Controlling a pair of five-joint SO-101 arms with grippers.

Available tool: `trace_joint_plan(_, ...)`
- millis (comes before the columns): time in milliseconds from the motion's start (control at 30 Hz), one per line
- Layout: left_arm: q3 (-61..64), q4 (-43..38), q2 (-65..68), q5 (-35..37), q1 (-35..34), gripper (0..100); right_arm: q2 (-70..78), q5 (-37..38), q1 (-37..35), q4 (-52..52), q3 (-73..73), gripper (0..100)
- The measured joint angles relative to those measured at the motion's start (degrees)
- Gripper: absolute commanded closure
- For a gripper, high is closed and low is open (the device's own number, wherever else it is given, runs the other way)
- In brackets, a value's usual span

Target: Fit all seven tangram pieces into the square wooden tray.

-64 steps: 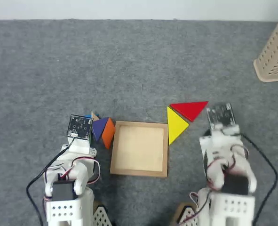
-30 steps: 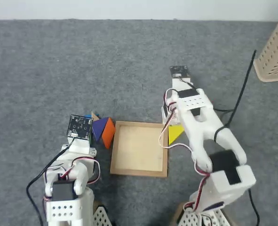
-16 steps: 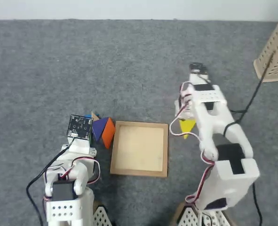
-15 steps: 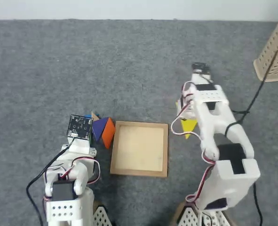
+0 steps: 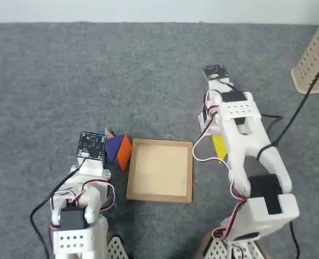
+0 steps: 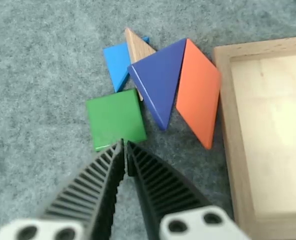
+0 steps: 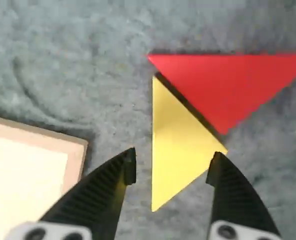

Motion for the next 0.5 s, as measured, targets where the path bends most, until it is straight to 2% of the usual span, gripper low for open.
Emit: trace_joint_plan(500,0.0,0.0,0.0,0.0,0.0,99,6.4,1.8,4.3,-3.6,1.1,75.7)
